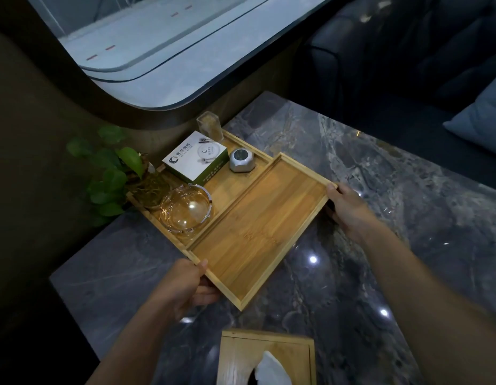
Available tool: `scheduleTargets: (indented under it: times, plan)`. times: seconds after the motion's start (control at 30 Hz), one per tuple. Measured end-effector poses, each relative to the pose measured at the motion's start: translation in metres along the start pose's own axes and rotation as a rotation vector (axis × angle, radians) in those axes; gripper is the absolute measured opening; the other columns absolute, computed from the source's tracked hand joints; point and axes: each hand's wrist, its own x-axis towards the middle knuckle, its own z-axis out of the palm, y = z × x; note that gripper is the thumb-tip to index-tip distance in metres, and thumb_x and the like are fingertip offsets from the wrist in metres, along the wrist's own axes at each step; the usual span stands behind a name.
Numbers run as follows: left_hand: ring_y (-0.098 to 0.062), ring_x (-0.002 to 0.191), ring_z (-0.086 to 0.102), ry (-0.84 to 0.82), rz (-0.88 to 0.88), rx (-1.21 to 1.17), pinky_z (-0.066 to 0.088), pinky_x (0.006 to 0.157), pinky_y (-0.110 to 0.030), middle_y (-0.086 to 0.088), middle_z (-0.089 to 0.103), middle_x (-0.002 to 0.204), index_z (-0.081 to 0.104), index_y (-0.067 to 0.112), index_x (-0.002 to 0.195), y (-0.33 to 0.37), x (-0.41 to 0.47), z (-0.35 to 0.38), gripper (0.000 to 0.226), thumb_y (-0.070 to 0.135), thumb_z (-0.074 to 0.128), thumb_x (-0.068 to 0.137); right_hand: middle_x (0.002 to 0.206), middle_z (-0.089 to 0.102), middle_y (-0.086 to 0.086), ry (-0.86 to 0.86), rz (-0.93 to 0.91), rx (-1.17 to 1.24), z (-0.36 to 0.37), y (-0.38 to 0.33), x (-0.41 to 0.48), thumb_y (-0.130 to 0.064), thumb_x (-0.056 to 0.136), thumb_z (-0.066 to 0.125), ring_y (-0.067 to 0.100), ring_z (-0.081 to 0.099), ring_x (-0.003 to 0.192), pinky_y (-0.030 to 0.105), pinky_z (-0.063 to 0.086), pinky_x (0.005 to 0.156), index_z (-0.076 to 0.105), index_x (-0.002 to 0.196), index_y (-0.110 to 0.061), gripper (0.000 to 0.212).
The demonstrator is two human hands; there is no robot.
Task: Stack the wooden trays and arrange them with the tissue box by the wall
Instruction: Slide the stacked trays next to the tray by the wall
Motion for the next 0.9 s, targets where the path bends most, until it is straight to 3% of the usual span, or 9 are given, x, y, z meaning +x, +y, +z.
scheduleTargets:
  times: [0.07,0.2,0.27,0.33,0.5,0.57,0.7,0.83,0.9]
  plan:
    - [-0.029,0.074,0.069,0.003,-0.003,0.009,0.058,0.046,-0.03,-0.023,0.067,0.088,0.05,-0.005,0.112,-0.001,-0.001,-0.001,0.029,0.018,0.04,0.098,0.119,0.059,0.011,-0.013,-0.009,0.009,-0.001,0.0,-0.001,-0.038,0.093,0.041,0.026,0.056,0.11,0.048,0.043,0.102,0.057,0.092,-0.024,0.022]
    - [-0.028,0.077,0.066,0.028,0.043,0.07,0.054,0.059,-0.03,-0.016,0.068,0.086,0.06,-0.001,0.098,-0.01,-0.007,-0.008,0.034,0.029,0.043,0.096,0.133,0.054,0.007,0.044,-0.043,0.014,-0.005,0.003,-0.021,-0.049,0.089,0.044,0.023,0.051,0.12,0.046,0.04,0.105,0.047,0.128,-0.017,0.05]
    - [-0.024,0.08,0.064,0.033,0.129,0.097,0.05,0.065,-0.027,-0.013,0.067,0.092,0.062,0.006,0.095,-0.021,-0.013,-0.013,0.029,0.029,0.045,0.095,0.104,0.065,0.006,0.107,-0.052,0.084,-0.008,0.01,-0.047,-0.041,0.089,0.049,0.022,0.06,0.094,0.04,0.05,0.083,0.06,0.104,-0.019,0.029]
    - [-0.016,0.084,0.066,0.046,0.195,0.121,0.05,0.066,-0.024,-0.006,0.07,0.094,0.064,0.014,0.091,-0.034,-0.022,-0.016,0.022,0.03,0.049,0.093,0.083,0.063,0.002,0.128,-0.046,0.022,-0.013,0.023,-0.085,-0.036,0.087,0.054,0.017,0.058,0.075,0.033,0.048,0.067,0.062,0.084,-0.022,0.016]
    - [-0.017,0.102,0.063,-0.009,0.281,0.108,0.049,0.093,-0.034,-0.004,0.07,0.104,0.067,0.021,0.092,-0.068,-0.043,-0.001,0.015,0.029,0.055,0.089,0.103,0.068,0.006,-0.073,0.065,-0.052,-0.022,0.062,-0.178,-0.036,0.087,0.054,0.016,0.064,0.093,0.032,0.053,0.081,0.063,0.094,-0.029,0.013]
    - [-0.018,0.104,0.063,-0.026,0.327,0.09,0.047,0.099,-0.039,-0.006,0.07,0.107,0.068,0.018,0.099,-0.078,-0.05,0.009,0.021,0.031,0.056,0.088,0.117,0.064,0.005,-0.131,0.098,-0.004,-0.019,0.071,-0.204,-0.035,0.087,0.053,0.011,0.061,0.099,0.027,0.051,0.081,0.06,0.111,-0.025,0.026]
    - [-0.023,0.106,0.062,-0.028,0.378,0.065,0.047,0.098,-0.046,-0.006,0.067,0.111,0.066,0.022,0.106,-0.095,-0.058,0.022,0.025,0.034,0.058,0.086,0.143,0.044,-0.004,-0.262,0.152,0.044,-0.014,0.087,-0.243,-0.057,0.067,0.058,0.014,0.046,0.125,0.039,0.035,0.109,0.04,0.138,-0.028,0.079]
    - [-0.02,0.103,0.062,-0.05,0.426,-0.001,0.051,0.091,-0.04,-0.002,0.065,0.112,0.061,0.026,0.113,-0.112,-0.063,0.03,0.026,0.026,0.057,0.087,0.147,0.034,-0.017,-0.569,0.102,0.073,-0.015,0.1,-0.269,-0.064,0.057,0.071,-0.001,0.042,0.126,0.02,0.039,0.097,0.024,0.139,-0.044,0.096]
    - [-0.024,0.099,0.064,-0.042,0.413,-0.075,0.052,0.086,-0.041,-0.008,0.067,0.109,0.062,0.021,0.108,-0.115,-0.062,0.032,0.023,0.022,0.059,0.085,0.144,0.025,-0.028,-0.749,0.042,-0.029,-0.014,0.107,-0.276,-0.052,0.055,0.081,-0.01,0.037,0.127,0.013,0.04,0.096,0.008,0.134,-0.054,0.108]
